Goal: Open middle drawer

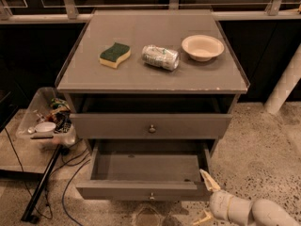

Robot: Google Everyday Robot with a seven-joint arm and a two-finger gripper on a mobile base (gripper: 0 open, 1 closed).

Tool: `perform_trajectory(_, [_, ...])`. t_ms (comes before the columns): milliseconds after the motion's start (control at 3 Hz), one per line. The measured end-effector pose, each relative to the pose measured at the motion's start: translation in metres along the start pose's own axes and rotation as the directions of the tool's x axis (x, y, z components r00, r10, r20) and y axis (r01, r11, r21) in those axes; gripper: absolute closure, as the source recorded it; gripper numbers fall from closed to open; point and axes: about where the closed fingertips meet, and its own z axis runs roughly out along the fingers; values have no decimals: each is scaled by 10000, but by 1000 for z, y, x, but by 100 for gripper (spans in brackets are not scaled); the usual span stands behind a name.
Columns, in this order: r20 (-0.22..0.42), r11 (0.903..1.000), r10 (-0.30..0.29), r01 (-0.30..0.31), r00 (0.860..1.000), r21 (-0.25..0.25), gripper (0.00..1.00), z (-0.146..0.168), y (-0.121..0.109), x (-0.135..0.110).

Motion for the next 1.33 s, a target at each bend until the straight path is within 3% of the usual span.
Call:
perform_trajectory(333, [-178, 9998, 32, -36, 9998, -187, 0, 14, -2, 5])
perform_trajectory(667, [-384, 9981, 513, -525, 9979, -316, 0, 36, -13, 27])
perform_trajectory(1333, [-435, 9966, 751, -765, 9962, -316, 0, 32, -7, 38])
